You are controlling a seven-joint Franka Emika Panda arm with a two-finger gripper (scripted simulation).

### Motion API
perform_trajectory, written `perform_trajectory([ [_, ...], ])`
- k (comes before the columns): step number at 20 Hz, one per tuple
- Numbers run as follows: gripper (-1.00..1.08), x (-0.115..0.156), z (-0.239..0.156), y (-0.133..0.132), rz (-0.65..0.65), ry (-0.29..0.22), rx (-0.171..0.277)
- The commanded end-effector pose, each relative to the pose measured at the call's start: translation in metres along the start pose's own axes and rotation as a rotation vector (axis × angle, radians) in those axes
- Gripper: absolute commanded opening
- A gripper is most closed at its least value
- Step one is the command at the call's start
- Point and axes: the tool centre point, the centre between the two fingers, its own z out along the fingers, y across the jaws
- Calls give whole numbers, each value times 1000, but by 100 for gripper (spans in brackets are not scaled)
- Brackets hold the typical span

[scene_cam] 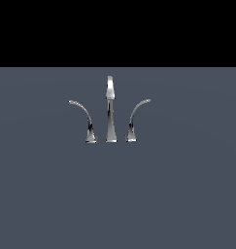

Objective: Turn on the faucet by rotating a designated handle.

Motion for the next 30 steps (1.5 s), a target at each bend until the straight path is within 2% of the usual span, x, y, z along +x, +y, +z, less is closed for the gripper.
perform_trajectory([
  [1,-100,0,0,0,0,0,0],
  [9,-100,-3,-3,-16,-21,-20,-7],
  [17,-100,2,-2,-15,-6,-20,0],
  [24,-100,28,3,-14,73,-22,29],
  [30,-100,67,13,-11,197,-28,68],
])
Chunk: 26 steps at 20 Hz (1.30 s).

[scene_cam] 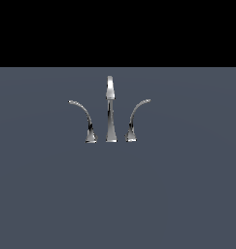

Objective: Turn on the faucet by rotating a designated handle.

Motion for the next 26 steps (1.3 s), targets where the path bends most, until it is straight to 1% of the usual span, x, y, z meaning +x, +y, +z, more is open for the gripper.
perform_trajectory([
  [1,-100,19,5,-1,61,-4,18],
  [7,-100,71,25,0,238,-14,57],
  [13,-100,122,53,5,423,-23,81],
  [19,-100,171,87,14,614,-28,91],
  [26,-100,224,135,30,838,-22,84],
])
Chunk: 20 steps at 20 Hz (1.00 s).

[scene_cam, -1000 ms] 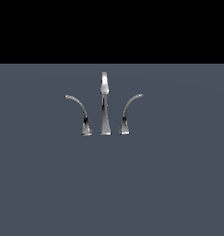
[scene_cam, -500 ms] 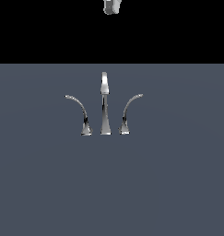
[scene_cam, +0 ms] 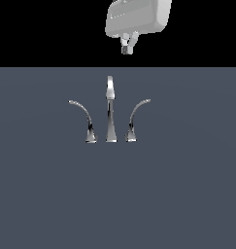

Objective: Turn on the faucet by rotating a designated handle.

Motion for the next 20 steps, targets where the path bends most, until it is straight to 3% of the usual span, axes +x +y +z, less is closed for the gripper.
perform_trajectory([
  [1,-100,18,18,-7,81,9,0],
  [11,-100,86,93,-23,380,68,-11],
  [20,-100,121,136,-24,534,117,-16],
])
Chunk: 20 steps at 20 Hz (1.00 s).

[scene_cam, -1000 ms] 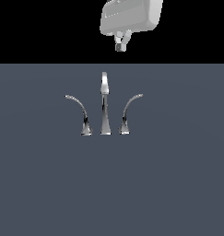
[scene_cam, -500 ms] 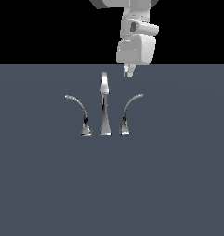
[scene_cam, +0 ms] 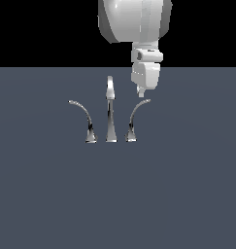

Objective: Turn on the faucet by rotating a designated handle.

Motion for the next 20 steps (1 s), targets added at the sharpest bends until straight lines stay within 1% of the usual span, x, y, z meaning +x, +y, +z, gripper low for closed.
perform_trajectory([
  [1,-100,5,9,-3,30,11,2],
  [5,-100,9,16,-6,53,19,2],
  [11,-100,9,17,-6,55,20,1],
  [20,-100,19,17,21,55,20,2],
])
